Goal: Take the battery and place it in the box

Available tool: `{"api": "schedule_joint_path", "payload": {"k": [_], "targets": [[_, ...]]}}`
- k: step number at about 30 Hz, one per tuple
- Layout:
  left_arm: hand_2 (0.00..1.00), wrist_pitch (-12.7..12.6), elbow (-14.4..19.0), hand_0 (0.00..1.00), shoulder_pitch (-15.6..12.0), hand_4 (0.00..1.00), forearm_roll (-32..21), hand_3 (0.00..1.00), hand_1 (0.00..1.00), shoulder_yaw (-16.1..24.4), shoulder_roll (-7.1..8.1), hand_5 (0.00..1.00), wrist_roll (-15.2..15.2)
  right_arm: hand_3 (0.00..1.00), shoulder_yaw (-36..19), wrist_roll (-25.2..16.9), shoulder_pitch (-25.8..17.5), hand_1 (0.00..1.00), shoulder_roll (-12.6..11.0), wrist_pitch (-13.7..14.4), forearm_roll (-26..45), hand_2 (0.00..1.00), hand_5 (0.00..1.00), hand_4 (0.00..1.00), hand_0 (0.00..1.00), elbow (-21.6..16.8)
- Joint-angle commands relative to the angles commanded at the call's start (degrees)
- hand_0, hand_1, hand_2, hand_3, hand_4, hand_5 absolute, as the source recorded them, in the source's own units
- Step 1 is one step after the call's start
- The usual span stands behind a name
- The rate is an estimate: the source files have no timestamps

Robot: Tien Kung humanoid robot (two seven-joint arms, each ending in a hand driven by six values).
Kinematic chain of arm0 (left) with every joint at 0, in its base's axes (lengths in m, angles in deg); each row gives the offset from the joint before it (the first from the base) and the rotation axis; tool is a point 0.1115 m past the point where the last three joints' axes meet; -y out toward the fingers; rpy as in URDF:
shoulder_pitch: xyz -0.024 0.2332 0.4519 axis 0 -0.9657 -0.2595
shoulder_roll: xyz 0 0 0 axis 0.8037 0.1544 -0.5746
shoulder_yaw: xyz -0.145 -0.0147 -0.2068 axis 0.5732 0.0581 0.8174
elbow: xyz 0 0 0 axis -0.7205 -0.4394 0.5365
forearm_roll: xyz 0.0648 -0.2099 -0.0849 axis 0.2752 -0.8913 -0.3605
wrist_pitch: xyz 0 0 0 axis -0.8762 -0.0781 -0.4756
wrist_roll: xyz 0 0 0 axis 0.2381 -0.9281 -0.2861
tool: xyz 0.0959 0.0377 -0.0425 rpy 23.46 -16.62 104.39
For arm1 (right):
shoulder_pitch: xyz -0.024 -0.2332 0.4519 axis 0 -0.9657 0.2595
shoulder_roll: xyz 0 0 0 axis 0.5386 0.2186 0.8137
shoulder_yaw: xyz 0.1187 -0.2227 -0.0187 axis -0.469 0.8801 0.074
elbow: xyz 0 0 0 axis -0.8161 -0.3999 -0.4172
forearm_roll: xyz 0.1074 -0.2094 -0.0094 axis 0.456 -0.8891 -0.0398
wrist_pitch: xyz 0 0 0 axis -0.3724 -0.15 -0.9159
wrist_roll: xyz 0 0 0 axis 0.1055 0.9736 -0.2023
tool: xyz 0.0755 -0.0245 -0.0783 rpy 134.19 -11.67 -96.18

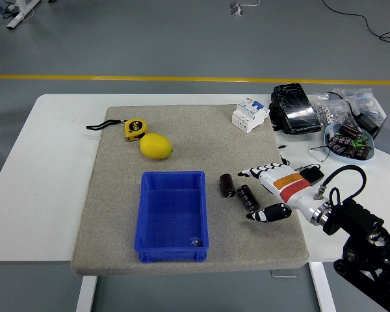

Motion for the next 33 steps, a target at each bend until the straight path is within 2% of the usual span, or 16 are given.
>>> {"api": "schedule_joint_path", "payload": {"k": [19, 33], "targets": [[0.632, 0.0, 0.2, 0.554, 0.4, 0.632, -0.8, 0.584, 0.563, -0.4, -0.27, 0.603, 0.2, 0.836, 11.5, -3.4, 9.5, 0.729, -0.8, -1.0, -0.6, 0.773, 0.318, 0.998, 0.8, 7.0], [0.629, 0.1, 0.2, 0.555, 0.4, 0.632, -0.2, 0.584, 0.561, -0.2, -0.21, 0.605, -0.1, 0.828, 16.2, -4.3, 13.4, 0.719, 1.4, -2.1, 1.1, 0.766, 0.335, 0.998, 0.787, 11.8]]}}
